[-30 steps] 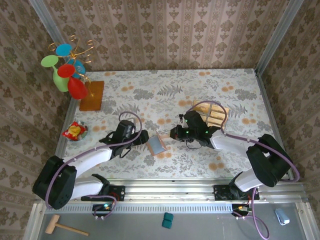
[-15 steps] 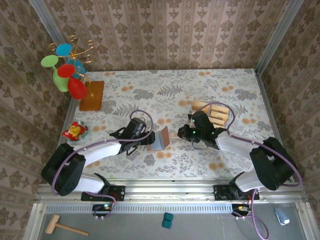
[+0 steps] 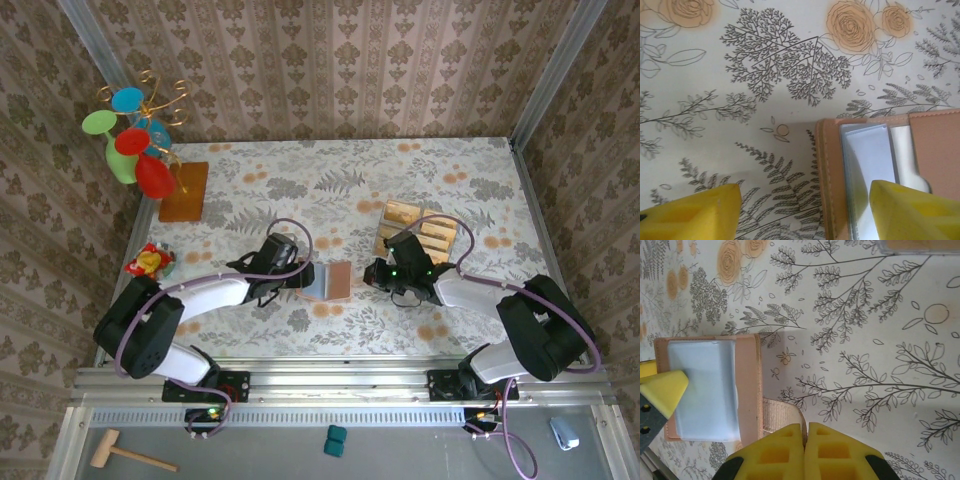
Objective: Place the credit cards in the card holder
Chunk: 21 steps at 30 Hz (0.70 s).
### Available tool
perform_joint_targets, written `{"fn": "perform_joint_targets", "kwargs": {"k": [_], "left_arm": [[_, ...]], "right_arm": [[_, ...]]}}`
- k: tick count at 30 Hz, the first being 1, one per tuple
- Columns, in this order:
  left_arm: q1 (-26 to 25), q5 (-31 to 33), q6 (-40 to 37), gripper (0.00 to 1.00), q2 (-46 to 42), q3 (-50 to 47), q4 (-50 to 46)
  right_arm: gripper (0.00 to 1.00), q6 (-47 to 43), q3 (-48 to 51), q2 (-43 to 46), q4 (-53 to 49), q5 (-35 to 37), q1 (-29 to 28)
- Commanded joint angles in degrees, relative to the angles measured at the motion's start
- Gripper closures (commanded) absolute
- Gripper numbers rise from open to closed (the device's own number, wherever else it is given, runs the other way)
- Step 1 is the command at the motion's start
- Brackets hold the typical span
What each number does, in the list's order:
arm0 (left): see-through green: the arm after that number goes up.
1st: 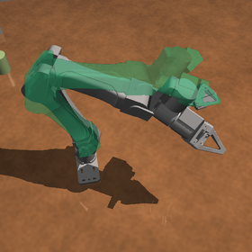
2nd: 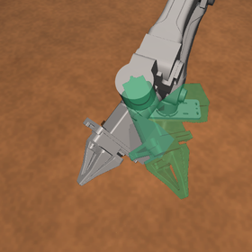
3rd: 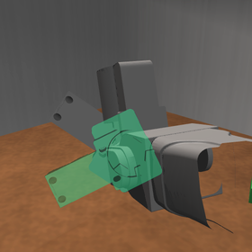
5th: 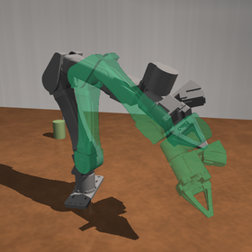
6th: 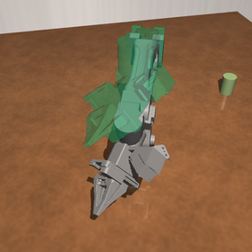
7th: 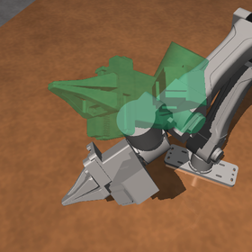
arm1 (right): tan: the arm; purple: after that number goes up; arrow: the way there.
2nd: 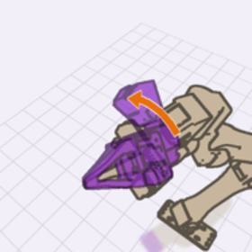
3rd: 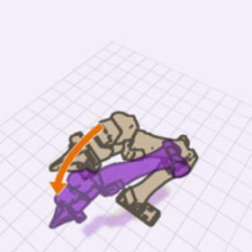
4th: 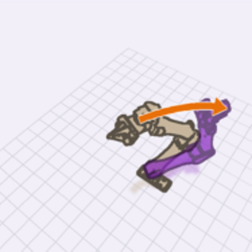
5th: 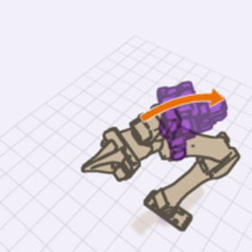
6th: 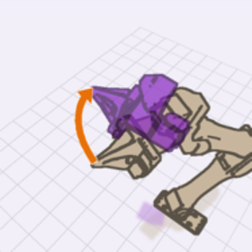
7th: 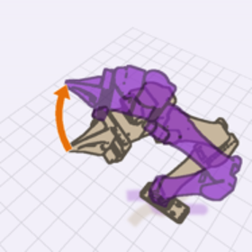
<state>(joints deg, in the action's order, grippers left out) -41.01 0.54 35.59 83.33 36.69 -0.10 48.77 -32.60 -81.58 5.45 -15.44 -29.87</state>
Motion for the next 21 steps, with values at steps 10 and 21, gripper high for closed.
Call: {"fn": "perform_joint_targets", "kwargs": {"k": [10, 21], "left_arm": [[2.8, -9.0, 2.9, 0.59, 1.0, -2.9, 12.9], [2.7, -8.4, 2.2, 0.75, 1.4, -2.7, 12.3]], "right_arm": [[0.91, -3.1, -2.1, -2.6, -1.8, 0.6, 0.4], [0.53, -7.0, -6.7, 3.9, -10.2, 1.8, 0.7]]}}
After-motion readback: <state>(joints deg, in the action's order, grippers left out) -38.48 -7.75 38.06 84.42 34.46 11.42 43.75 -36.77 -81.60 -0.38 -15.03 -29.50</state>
